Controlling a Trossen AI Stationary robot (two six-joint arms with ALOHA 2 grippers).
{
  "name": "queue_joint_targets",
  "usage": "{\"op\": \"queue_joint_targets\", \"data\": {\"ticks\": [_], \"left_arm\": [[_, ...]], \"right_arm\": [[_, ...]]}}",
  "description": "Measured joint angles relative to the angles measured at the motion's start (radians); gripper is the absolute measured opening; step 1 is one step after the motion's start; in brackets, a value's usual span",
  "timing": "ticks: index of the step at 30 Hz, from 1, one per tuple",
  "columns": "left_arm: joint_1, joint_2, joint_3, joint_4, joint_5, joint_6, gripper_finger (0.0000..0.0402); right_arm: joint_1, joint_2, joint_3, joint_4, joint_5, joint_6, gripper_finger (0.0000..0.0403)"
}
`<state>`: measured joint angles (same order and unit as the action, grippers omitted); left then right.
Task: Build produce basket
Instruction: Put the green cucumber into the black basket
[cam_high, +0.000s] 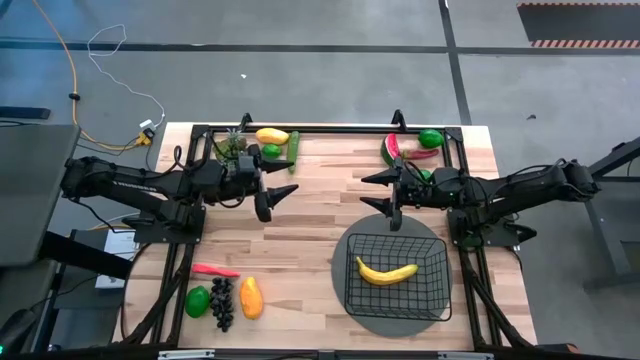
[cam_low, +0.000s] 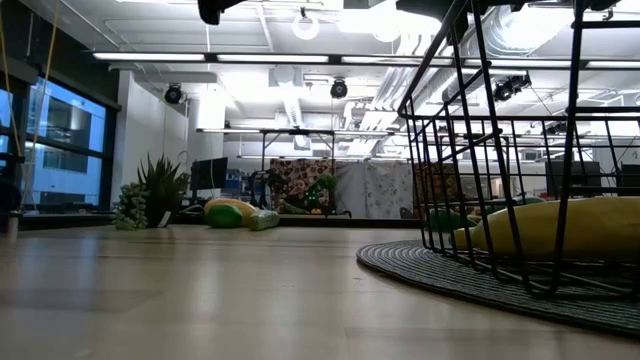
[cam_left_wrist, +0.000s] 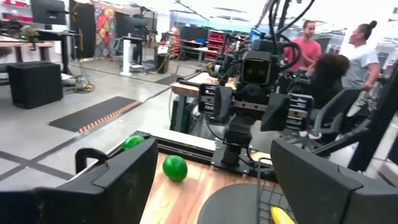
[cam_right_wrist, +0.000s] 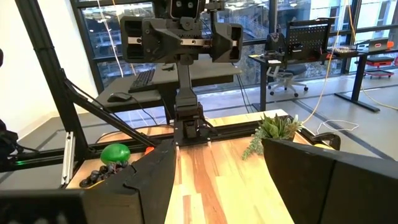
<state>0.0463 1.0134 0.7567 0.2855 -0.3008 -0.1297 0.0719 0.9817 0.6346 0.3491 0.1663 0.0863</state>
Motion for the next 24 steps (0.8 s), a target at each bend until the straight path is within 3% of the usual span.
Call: {"op": "queue_joint_targets", "data": {"ticks": [10,15,18,24], "left_arm": [[0.000,0.007,0.000,0.001,-0.036,0.001,0.0300],[0.009,0.024,0.015,-0.020,-0.171,-0.036,0.0300],[0.062,0.055,0.072,-0.170,-0.253,-0.136,0.0300],[0.252,0.218,0.215,-0.443,-0.234,-0.293,0.0300]], "right_arm": [[0.000,0.000,0.000,0.000,0.038,-0.008,0.0224],[0.000,0.000,0.000,0.000,0.039,-0.009,0.0224],[0.000,0.000,0.000,-0.001,0.039,-0.009,0.0224],[0.000,0.000,0.000,-0.009,0.038,-0.009,0.0224]]}}
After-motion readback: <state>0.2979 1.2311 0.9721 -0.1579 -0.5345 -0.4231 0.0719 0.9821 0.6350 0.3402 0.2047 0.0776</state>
